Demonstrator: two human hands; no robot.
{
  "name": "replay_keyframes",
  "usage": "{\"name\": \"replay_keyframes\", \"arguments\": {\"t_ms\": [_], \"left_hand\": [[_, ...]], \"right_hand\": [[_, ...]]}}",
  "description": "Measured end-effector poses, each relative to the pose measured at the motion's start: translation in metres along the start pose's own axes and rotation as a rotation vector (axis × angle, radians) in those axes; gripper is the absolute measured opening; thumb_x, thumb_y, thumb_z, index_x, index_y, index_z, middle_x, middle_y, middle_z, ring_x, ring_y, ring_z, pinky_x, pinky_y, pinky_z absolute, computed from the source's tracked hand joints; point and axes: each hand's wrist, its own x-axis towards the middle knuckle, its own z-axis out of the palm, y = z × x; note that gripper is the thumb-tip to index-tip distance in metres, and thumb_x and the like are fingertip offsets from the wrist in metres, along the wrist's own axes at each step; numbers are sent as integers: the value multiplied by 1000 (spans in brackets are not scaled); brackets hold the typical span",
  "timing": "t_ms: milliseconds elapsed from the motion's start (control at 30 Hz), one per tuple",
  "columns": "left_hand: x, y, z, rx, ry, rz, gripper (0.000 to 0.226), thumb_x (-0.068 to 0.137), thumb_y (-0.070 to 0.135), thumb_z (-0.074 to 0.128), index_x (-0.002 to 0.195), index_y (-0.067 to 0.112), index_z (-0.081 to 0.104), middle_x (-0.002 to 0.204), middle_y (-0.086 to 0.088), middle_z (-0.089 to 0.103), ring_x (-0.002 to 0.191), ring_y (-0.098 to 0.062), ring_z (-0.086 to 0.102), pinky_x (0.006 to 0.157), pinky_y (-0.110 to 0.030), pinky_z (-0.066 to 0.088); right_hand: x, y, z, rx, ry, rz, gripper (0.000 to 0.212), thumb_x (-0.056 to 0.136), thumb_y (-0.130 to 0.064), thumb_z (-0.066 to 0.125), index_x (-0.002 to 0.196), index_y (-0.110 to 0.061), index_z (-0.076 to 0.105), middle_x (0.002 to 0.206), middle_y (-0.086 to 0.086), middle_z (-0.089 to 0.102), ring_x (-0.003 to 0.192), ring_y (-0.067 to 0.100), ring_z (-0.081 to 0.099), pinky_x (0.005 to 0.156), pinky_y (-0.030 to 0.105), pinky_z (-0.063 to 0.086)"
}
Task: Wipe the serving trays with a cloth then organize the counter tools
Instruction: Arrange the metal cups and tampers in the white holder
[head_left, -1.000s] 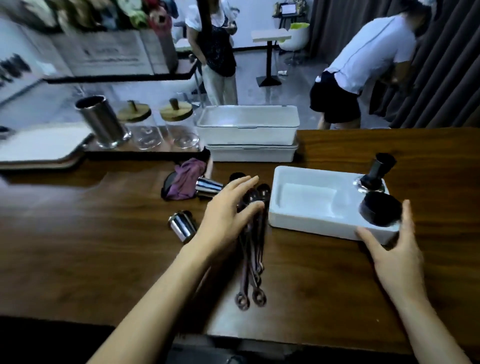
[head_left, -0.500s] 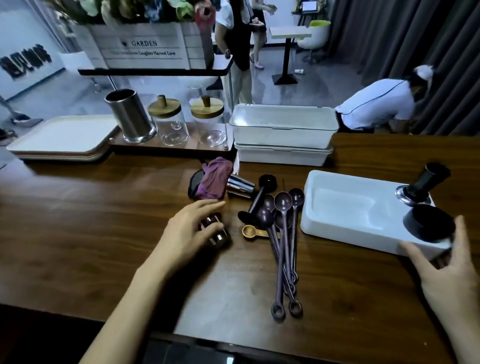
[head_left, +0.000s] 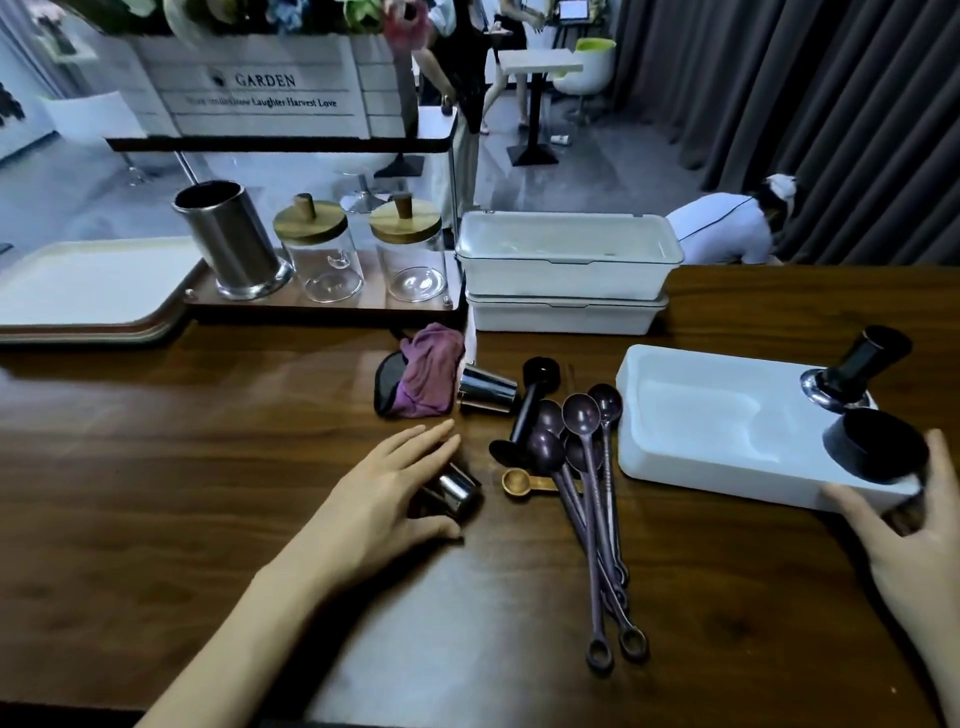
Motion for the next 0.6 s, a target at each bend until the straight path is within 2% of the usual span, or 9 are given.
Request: {"name": "replay_keyframes", "arguments": {"t_ms": [67,100,133,200,300,367,500,600], "left_hand": [[2,-8,-1,19,39,63,82,85,52,75,156,36,38,161,21,32,149,-6,29,121,-29,28],[3,-12,-1,14,60,88,74,86,46,76,153,34,45,158,17,40,145,-8,36,118,-26,31],[4,-14,-2,4,79,106,68,86,46,76,149,33,51,153,14,47,141,-9,42,115,-20,31],[7,-14,-4,-31,96,104,64,85,59,69,142,33,59,144,13,54,133,-6,48,109,-11,29],[14,-9,-8,-116,126,72,68,80,74,60,136,34,64,134,19,58,125,1,49,104,-6,29],[22,-2,-12,-184,184,72,67,76,73,64,130,33,67,126,22,60,120,5,49,101,-2,28],[43,25,-15,-337,257,-2,61,72,59,82,126,35,67,116,21,64,114,4,53,95,-11,39],[67,61,-14,-418,285,15,55,74,58,79,124,39,64,113,22,66,110,4,58,93,-18,44]], "right_hand": [[-2,-1,1,15,-5,-5,98,74,-60,77,149,-65,13,160,-19,33,147,27,34,112,54,38],[-5,-4,2,35,2,-20,98,74,-57,77,149,-65,15,160,-17,33,147,26,35,112,58,36],[-8,-9,3,54,14,-30,96,75,-54,78,148,-66,17,161,-16,32,146,24,35,112,58,35],[-13,-21,4,83,10,-69,89,78,-46,77,144,-68,20,161,-14,32,145,19,36,115,53,33],[-15,-26,3,127,-15,-105,83,85,-35,75,140,-65,20,162,-9,32,144,17,36,117,48,31],[-15,-26,2,103,-19,-83,84,82,-44,75,139,-69,19,162,-8,32,145,21,35,117,53,32],[-15,-25,-3,81,-65,-45,90,73,-60,72,143,-71,15,162,-10,31,147,27,32,116,60,30],[-14,-26,-4,120,-77,-50,88,75,-57,71,142,-68,17,160,-11,33,146,22,33,117,54,31]]}}
